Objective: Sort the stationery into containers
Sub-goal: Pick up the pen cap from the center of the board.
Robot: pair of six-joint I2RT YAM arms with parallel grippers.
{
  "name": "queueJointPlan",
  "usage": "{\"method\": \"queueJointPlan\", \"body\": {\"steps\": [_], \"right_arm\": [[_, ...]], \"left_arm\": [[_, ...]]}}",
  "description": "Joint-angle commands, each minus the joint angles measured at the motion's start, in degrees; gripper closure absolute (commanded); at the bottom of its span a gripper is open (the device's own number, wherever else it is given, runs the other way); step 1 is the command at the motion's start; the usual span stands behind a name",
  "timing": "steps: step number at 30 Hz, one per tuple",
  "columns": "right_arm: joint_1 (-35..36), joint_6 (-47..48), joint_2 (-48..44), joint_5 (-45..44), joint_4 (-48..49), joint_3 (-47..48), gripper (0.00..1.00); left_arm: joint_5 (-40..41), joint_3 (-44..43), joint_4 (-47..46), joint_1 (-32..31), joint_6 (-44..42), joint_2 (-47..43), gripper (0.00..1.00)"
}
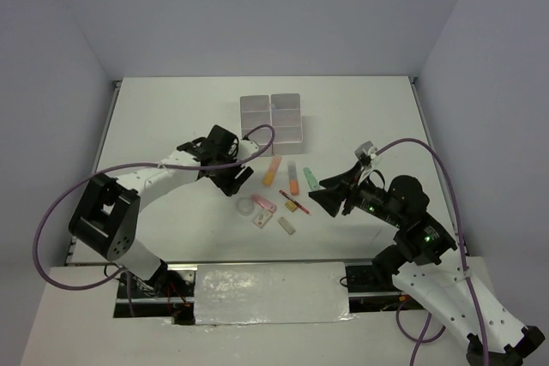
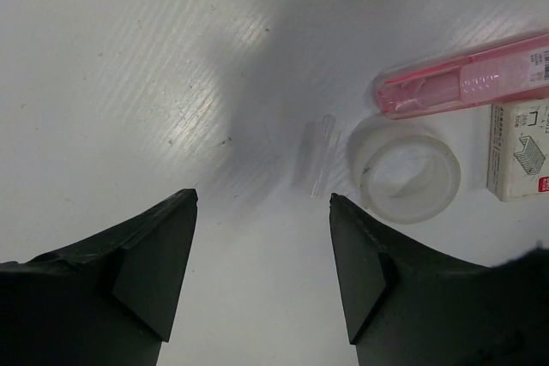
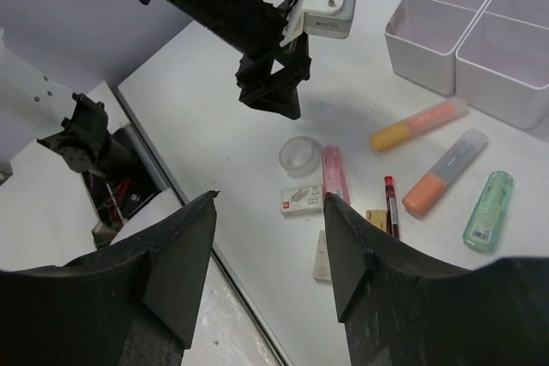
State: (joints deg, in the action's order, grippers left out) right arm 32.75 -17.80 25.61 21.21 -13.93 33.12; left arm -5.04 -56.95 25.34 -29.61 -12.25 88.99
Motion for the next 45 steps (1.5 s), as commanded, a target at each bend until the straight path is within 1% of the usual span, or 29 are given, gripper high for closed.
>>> {"method": "queueJointPlan", "body": {"steps": [1, 6, 15, 23, 31, 38, 44, 45], "right_arm": [[0.4, 1.3, -0.9, 0.1, 0.1, 1.6, 0.40], [0.4, 1.7, -0.3, 0.0, 0.0, 1.9, 0.40], [0.5, 1.9, -0.1, 0.8, 0.7, 1.8, 0.40], [0.6, 2.1, 0.6, 0.9, 1.0, 1.6, 0.40], [0.5, 2.3, 0.2, 0.8, 0.8, 1.6, 0.41], [0.5, 2.3, 0.7, 1.1, 1.1, 1.5, 0.42], [0.4, 2.4, 1.0, 1.2, 1.2, 1.7, 0.43], [0.6, 2.5, 1.0, 1.2, 1.3, 1.7, 0.43]], "left_arm": [[-2.0, -0.2, 0.2, 0.1, -1.7, 1.3, 0.25], [-3.3, 0.8, 0.9, 0.1, -1.3, 1.9, 0.26], [-2.4, 1.0, 0.6, 0.1, -0.5, 4.1, 0.28], [-5.2, 0.3, 0.9, 0.0, -0.9, 5.6, 0.29], [-6.0, -0.8, 1.2, 0.0, -1.0, 8.0, 0.30], [-6.1, -2.2, 1.6, -0.5, -0.8, 10.3, 0.32], [-5.9, -2.9, 2.4, -1.4, -0.7, 12.3, 0.36], [-5.8, -3.0, 2.5, -1.4, -0.6, 12.3, 0.38]]}}
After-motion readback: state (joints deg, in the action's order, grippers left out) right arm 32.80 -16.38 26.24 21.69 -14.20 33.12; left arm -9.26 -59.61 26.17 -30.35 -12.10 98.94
